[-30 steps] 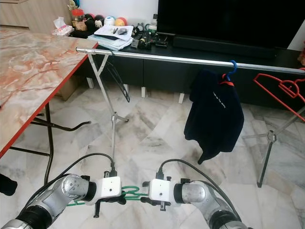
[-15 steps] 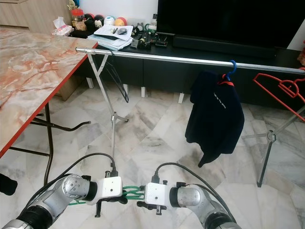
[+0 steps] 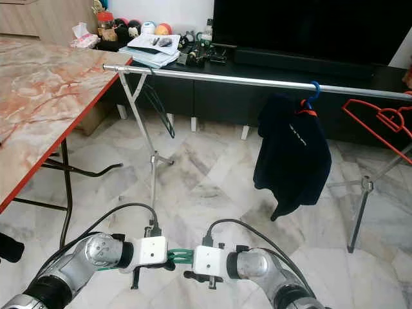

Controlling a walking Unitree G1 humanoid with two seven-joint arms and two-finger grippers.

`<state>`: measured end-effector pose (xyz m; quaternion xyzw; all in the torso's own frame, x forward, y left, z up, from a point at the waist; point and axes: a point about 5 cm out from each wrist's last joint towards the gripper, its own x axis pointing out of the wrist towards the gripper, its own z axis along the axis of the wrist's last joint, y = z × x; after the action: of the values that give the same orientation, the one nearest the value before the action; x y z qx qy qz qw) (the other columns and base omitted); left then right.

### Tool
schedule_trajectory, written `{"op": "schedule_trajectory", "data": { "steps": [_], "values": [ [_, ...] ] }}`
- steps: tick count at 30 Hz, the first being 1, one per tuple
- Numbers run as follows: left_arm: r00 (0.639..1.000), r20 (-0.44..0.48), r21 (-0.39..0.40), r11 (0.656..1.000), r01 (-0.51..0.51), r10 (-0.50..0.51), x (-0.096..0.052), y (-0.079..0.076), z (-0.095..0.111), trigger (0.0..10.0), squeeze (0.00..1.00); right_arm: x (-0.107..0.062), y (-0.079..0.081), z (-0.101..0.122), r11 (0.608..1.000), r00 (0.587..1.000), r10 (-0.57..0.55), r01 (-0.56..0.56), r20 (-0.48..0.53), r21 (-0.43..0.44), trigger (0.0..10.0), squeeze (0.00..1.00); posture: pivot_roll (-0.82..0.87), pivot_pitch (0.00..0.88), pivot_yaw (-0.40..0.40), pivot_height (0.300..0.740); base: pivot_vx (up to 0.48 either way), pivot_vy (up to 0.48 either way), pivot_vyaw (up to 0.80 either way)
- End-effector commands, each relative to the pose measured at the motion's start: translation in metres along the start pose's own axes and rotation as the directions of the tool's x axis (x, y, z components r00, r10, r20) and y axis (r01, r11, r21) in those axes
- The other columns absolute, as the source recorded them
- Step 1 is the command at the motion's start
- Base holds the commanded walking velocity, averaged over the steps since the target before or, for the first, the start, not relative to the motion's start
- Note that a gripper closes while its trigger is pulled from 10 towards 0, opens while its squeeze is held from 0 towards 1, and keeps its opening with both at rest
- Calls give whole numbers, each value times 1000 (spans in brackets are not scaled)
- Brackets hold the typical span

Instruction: Hang hanger

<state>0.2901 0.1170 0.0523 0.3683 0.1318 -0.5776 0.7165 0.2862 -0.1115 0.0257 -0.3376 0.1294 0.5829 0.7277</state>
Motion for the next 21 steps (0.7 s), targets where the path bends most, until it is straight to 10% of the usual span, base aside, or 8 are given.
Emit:
{"op": "schedule_trajectory", "data": {
  "steps": [1,5,7,21],
  "values": [
    [1000,1,29,999,12,-12,1,0,3,10000,0,0,3,-3,1000,1000,11,-11,-23,4,6706,0,47,101,-31,740,0,0,0],
    [1000,1,33,999,13,-13,1,0,3,10000,0,0,4,-5,1000,999,12,-11,-31,5,3765,0,47,101,-31,740,0,0,0],
    [1000,0,37,999,13,-13,1,0,2,10000,0,1,5,-5,1000,999,9,-9,-35,8,0,0,49,97,-29,740,0,0,0],
    [1000,0,46,999,9,-9,2,1,2,10000,0,0,5,-7,1000,999,0,1,-39,31,0,0,49,96,-28,740,0,0,0]
  ]
}}
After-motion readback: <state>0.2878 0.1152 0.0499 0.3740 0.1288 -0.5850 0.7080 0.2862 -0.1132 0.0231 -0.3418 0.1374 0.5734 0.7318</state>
